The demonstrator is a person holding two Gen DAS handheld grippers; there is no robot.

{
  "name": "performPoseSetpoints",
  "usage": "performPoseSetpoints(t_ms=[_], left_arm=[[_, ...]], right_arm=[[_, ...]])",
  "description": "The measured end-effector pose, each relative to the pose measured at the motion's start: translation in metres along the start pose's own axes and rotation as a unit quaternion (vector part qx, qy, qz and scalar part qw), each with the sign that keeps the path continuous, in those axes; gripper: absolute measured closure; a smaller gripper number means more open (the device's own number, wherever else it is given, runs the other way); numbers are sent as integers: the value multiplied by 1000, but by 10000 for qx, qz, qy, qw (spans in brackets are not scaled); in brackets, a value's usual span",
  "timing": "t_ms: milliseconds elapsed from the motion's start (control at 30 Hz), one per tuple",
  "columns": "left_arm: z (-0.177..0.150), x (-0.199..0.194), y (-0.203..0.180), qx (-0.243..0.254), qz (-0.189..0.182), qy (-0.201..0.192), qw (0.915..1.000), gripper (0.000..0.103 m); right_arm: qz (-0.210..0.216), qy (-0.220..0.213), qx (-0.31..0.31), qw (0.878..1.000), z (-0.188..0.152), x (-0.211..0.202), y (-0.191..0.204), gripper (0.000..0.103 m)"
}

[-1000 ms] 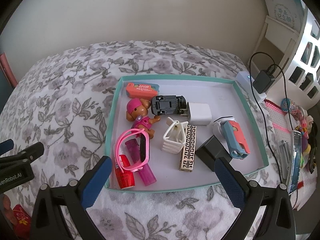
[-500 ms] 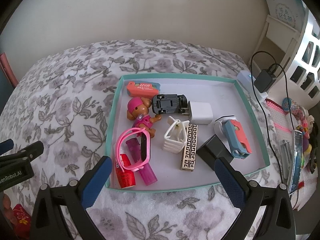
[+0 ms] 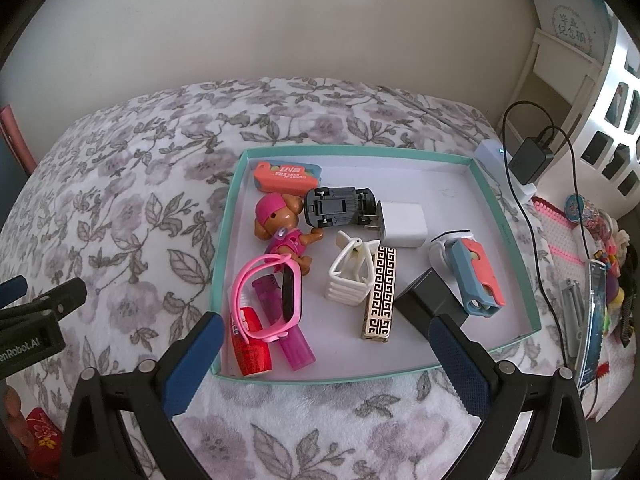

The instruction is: Organize rigid objects

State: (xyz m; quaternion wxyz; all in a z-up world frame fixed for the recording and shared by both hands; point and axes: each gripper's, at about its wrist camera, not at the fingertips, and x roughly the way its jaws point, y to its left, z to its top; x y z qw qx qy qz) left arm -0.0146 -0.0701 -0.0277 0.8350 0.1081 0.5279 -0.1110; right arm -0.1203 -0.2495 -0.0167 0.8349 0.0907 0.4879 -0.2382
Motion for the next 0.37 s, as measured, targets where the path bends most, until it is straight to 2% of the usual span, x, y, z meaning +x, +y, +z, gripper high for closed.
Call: performPoseSetpoints(t_ms=[367], left_arm=[[1,-3,1,-74,-53,-68,9999,0]], right_arm=[[6,8,-6,10000,-2,1,1,0]])
